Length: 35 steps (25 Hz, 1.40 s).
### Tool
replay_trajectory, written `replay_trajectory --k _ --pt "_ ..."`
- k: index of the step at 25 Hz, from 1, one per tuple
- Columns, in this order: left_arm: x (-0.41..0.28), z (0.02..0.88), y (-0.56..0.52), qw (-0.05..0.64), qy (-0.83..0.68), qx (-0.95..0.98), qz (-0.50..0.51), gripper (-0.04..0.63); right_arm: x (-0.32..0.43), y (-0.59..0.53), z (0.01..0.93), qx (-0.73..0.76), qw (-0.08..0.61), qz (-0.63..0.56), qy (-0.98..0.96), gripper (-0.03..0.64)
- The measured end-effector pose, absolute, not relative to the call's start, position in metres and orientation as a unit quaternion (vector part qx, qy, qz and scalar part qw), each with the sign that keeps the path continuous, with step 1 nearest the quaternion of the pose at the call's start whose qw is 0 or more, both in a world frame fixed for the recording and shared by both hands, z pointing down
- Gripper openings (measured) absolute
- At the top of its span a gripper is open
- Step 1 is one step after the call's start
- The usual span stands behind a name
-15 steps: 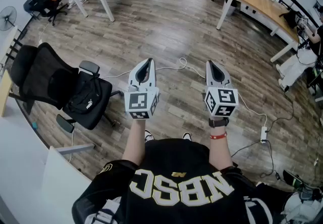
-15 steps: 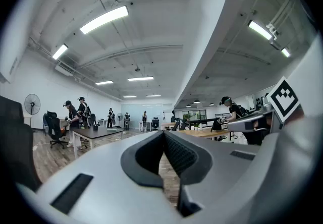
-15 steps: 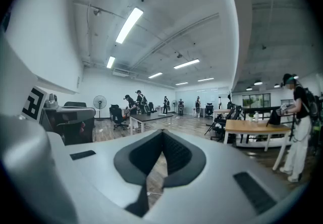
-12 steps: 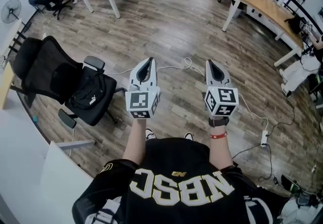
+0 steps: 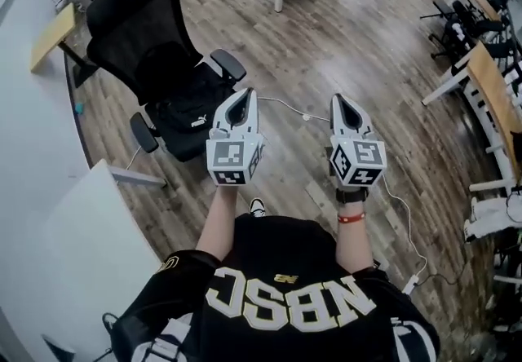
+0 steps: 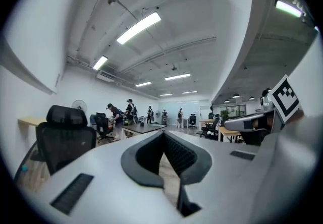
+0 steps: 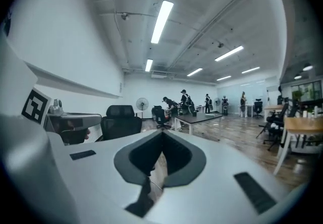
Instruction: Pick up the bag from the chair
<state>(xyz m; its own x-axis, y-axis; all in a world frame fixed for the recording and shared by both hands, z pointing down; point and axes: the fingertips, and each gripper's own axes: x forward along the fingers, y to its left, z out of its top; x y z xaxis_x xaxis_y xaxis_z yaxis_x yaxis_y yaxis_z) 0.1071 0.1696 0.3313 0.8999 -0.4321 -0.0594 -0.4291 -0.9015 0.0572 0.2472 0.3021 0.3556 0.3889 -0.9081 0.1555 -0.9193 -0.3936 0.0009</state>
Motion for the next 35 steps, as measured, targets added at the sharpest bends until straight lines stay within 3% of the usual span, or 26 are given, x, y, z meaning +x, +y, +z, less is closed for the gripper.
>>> replay_trajectory --k 7,13,18,23,30,35 --pt "-0.006 0.364 0.076 0.055 -0.354 0.933 -0.030 0.015 0.136 0.151 0.379 0.721 0.067 0.070 -0.686 0.009" --pt "-0.053 0.391 0.026 0.073 -0.434 0.898 -0.020 0.015 0.082 0.072 0.414 0.638 0.103 0.098 -0.757 0.011" --pt "-0.061 0.423 -0.023 0.126 -0.527 0.840 -0.037 0.017 0.072 0.009 0.460 0.565 0.126 0.135 -0.804 0.018" --pt "-0.051 0.451 -0.065 0.115 -0.562 0.819 -0.036 0.017 0.068 -0.043 0.508 0.514 0.149 0.170 -0.828 0.019" --pt "-0.049 0.512 -0.096 0.156 -0.597 0.787 0.027 0.021 0.084 -0.077 0.563 0.468 0.185 0.205 -0.839 0.040" --pt "-0.052 0.568 -0.102 0.199 -0.601 0.771 0.071 0.117 0.096 -0.083 0.618 0.456 0.225 0.243 -0.826 0.086"
